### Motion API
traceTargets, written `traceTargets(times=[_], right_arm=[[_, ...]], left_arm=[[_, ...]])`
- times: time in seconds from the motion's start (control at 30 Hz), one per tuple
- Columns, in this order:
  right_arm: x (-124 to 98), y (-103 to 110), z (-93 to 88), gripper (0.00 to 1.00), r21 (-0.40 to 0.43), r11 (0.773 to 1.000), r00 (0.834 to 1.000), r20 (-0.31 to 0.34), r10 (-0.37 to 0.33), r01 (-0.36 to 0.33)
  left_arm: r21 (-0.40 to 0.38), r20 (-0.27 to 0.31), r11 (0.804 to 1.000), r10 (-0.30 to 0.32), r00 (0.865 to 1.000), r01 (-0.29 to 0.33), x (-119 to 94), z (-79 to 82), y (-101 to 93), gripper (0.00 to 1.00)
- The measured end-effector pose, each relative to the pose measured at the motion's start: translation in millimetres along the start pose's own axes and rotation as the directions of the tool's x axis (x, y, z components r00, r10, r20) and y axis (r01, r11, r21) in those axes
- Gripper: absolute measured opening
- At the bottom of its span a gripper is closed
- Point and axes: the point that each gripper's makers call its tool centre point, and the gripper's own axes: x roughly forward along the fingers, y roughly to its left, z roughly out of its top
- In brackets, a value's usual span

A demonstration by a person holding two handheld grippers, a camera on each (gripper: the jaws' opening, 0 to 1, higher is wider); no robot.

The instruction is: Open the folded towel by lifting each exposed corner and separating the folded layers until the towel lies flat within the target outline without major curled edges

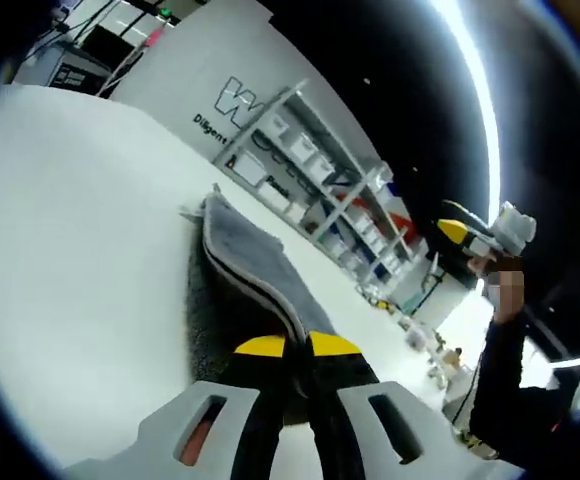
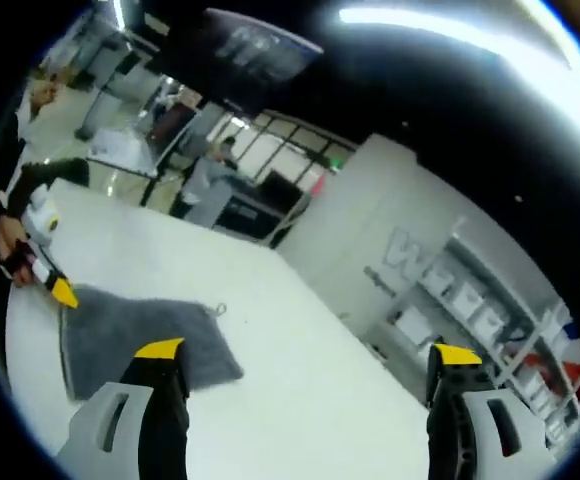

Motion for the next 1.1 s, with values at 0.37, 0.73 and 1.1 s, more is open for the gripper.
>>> traceTargets(times=[0.37, 0.73, 1.1], right_arm=[[39.5, -16.9, 14.7, 0.99, -0.08, 0.97, 0.963, -0.161, 0.216, -0.231], [74.1, 22.6, 25.6, 0.85, -0.148, 0.864, 0.864, -0.248, 0.438, -0.481], [111.7, 22.0, 43.5, 0.81, -0.155, 0.803, 0.796, -0.333, 0.506, -0.575]], left_arm=[[-0.043, 0.073, 0.996, -0.078, 0.994, 0.081, -3.1, 5.1, -12.6, 0.05], [-0.032, 0.075, 0.993, -0.11, 0.991, 0.112, -3.3, 2.5, -19.0, 0.05], [-0.027, 0.084, 0.988, -0.151, 0.985, 0.153, -5.6, 3.3, -23.3, 0.05]])
